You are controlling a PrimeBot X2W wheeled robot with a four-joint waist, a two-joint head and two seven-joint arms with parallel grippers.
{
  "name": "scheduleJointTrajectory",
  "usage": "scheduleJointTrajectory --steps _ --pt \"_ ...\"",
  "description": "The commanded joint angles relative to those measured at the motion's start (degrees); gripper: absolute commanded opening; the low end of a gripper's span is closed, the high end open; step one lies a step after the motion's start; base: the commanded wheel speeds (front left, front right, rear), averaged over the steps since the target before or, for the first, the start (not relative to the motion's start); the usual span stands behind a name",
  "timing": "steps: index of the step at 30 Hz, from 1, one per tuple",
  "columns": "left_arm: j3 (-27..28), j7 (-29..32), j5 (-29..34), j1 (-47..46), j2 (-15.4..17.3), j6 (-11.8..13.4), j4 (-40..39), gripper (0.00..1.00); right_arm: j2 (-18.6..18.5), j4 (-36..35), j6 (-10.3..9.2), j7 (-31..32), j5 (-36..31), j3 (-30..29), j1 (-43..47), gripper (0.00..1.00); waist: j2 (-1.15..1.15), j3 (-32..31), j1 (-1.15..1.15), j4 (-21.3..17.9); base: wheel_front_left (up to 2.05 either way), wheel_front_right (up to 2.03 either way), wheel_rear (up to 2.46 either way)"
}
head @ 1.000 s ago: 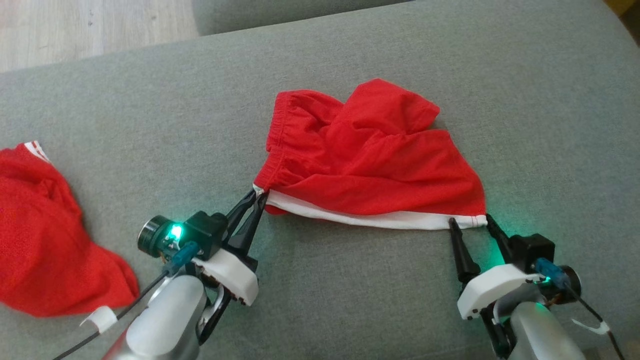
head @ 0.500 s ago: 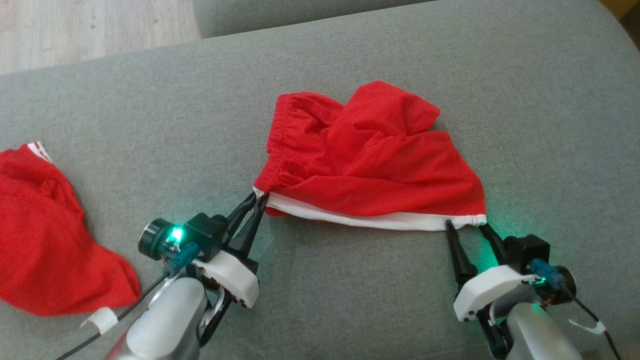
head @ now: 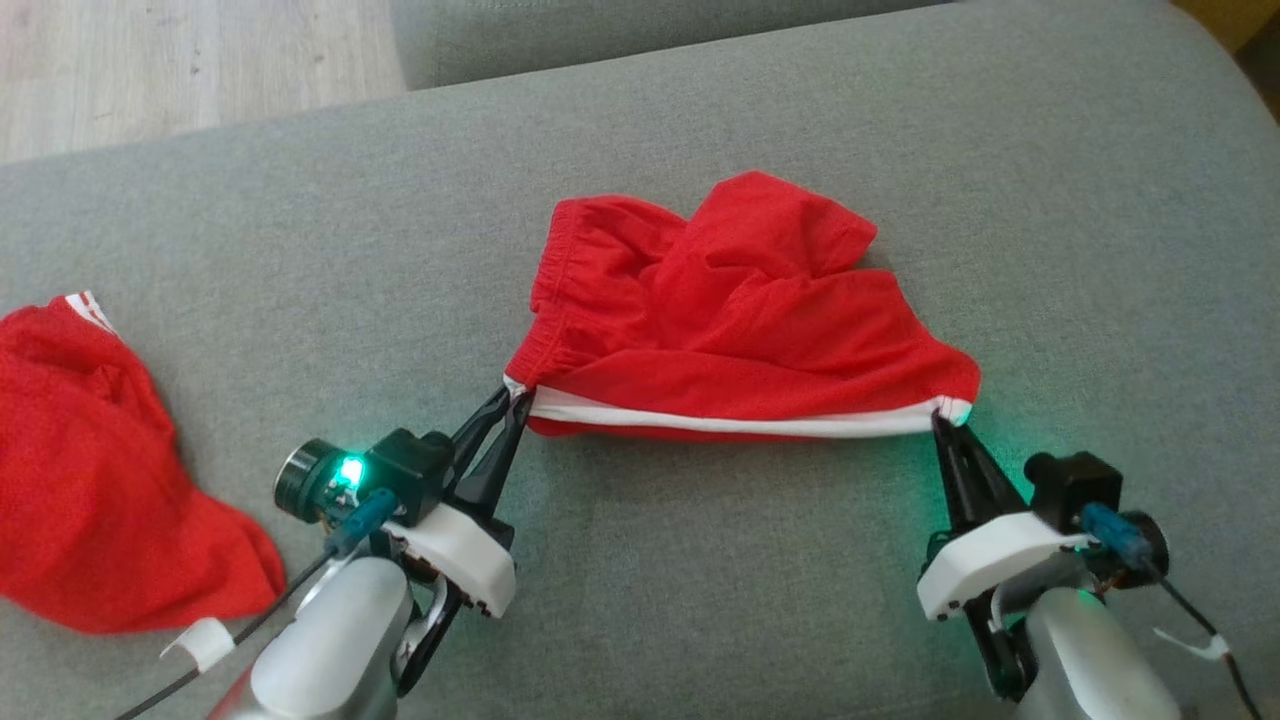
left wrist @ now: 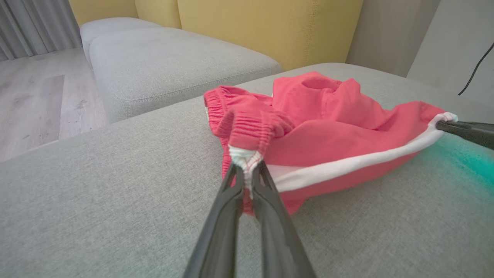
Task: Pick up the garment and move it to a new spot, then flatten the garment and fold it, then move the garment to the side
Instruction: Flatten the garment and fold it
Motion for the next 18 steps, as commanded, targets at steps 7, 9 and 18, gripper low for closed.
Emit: scheduleJointTrajectory --steps 7,9,18 --pt "4.07 -2.02 -0.62 -2.49 2.22 2.19 -4.63 0.00 -0.18 -10.76 0.37 -0.78 0.20 0.67 -0.78 0.00 0.00 -1.10 0.00 0.20 0.00 0.00 0.00" --pt "4.88 -2.34 -0.74 -3.21 2.45 2.54 -6.07 0.00 -0.18 -13.75 0.37 -0.78 0.47 0.94 -1.13 0.00 0.00 -1.65 0.00 0.32 0.00 0.00 0.00" --pt "8.83 -1.91 -1.69 -10.28 3.98 3.19 -12.69 0.00 -0.32 -23.30 0.37 -0.63 -1.34 1.77 -8.05 0.00 0.00 -5.52 0.00 0.87 0.00 0.00 0.00"
